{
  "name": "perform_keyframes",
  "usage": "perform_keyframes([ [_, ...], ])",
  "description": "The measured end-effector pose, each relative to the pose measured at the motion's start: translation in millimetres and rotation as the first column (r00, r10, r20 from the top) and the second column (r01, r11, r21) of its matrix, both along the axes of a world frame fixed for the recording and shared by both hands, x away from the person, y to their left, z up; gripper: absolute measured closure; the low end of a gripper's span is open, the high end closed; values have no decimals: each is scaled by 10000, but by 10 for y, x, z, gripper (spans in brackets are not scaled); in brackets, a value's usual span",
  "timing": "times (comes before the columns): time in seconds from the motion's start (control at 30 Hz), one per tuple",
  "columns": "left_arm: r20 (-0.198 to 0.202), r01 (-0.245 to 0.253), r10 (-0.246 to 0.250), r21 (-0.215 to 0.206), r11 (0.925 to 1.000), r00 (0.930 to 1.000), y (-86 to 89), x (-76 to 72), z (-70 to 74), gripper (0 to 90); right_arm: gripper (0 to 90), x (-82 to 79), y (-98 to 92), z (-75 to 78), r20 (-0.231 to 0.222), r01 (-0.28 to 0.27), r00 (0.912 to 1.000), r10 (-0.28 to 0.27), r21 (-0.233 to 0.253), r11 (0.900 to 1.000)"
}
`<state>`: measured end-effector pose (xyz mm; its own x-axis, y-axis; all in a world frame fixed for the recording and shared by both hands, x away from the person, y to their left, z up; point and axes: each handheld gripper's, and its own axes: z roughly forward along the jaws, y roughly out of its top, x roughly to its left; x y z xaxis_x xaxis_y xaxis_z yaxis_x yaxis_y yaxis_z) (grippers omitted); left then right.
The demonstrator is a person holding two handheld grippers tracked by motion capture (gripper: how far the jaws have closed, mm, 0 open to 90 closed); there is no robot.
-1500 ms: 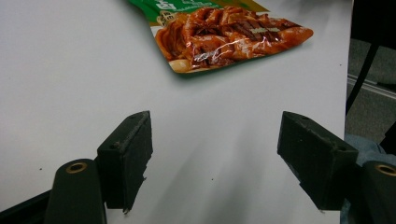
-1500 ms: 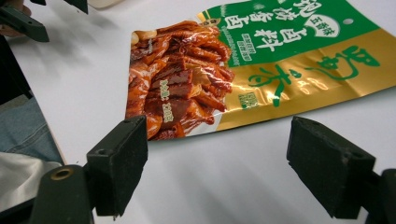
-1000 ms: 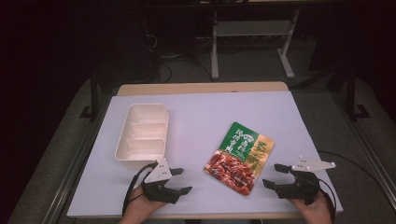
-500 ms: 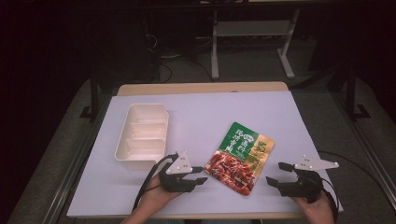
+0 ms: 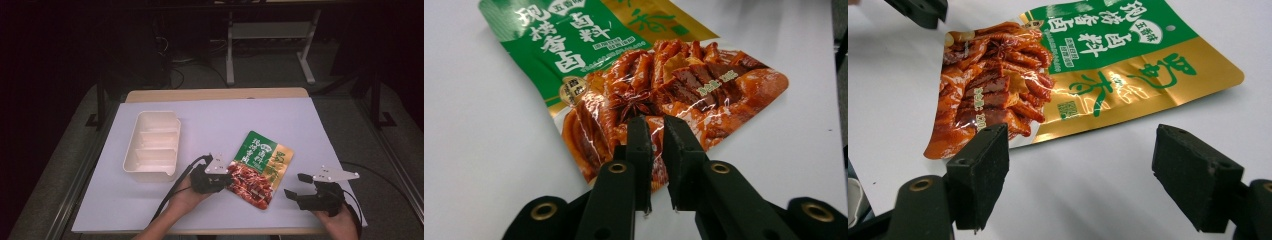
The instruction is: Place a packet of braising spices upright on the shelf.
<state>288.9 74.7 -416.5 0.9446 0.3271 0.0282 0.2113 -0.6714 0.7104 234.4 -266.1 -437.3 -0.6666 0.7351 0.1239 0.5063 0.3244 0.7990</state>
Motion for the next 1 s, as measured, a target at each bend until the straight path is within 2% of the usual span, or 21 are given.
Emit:
perform_keyframes([
  [0.1,-91,-40,42,203,9998,9999,-45,52,-37,840,219,11,-11,-5,-75,17,10000,-17,0,10000],
  [0.17,-308,-95,105,322,9994,9995,-62,100,-72,840,219,27,-19,-7,-144,84,9999,-84,-8,10000],
  [0.27,-483,-182,206,498,9986,9986,-68,151,-120,847,212,81,-45,-3,-353,211,9992,-201,278,9994],
  [0.3,-579,-191,230,672,9976,9981,-77,161,-144,847,212,81,-45,-3,-353,211,9992,-201,278,9994],
  [0.33,-873,-142,221,905,9958,9959,-92,177,-186,847,212,95,-47,2,-402,282,9988,-269,330,9991],
  [0.37,-930,-121,207,918,9957,9955,-94,178,-198,848,212,128,-47,19,-458,460,9980,-444,363,9983],
  [0.53,-1031,-113,205,896,9959,9945,-85,204,-215,872,196,228,-49,46,-613,758,9955,-726,514,9958],
  [0.57,-1070,-165,256,850,9962,9939,-81,211,-222,893,196,281,-45,45,-794,905,9931,-860,550,9944],
  [0.77,-932,-114,200,915,9957,9954,-83,202,-224,898,197,457,-21,28,-1120,1200,9871,-1144,448,9918],
  [0.83,-901,-109,192,917,9957,9958,-84,200,-224,898,197,577,-5,22,-1264,1422,9826,-1359,428,9889],
  [0.9,-872,-111,190,893,9959,9960,-83,198,-227,898,197,616,1,16,-1341,1504,9805,-1434,443,9876],
  [0.93,-866,-125,201,875,9961,9960,-83,195,-229,898,195,682,8,4,-1405,1736,9758,-1674,330,9843],
  [1.0,-770,-143,207,819,9965,9968,-81,183,-235,898,195,730,5,-5,-1529,1859,9719,-1793,301,9821],
])
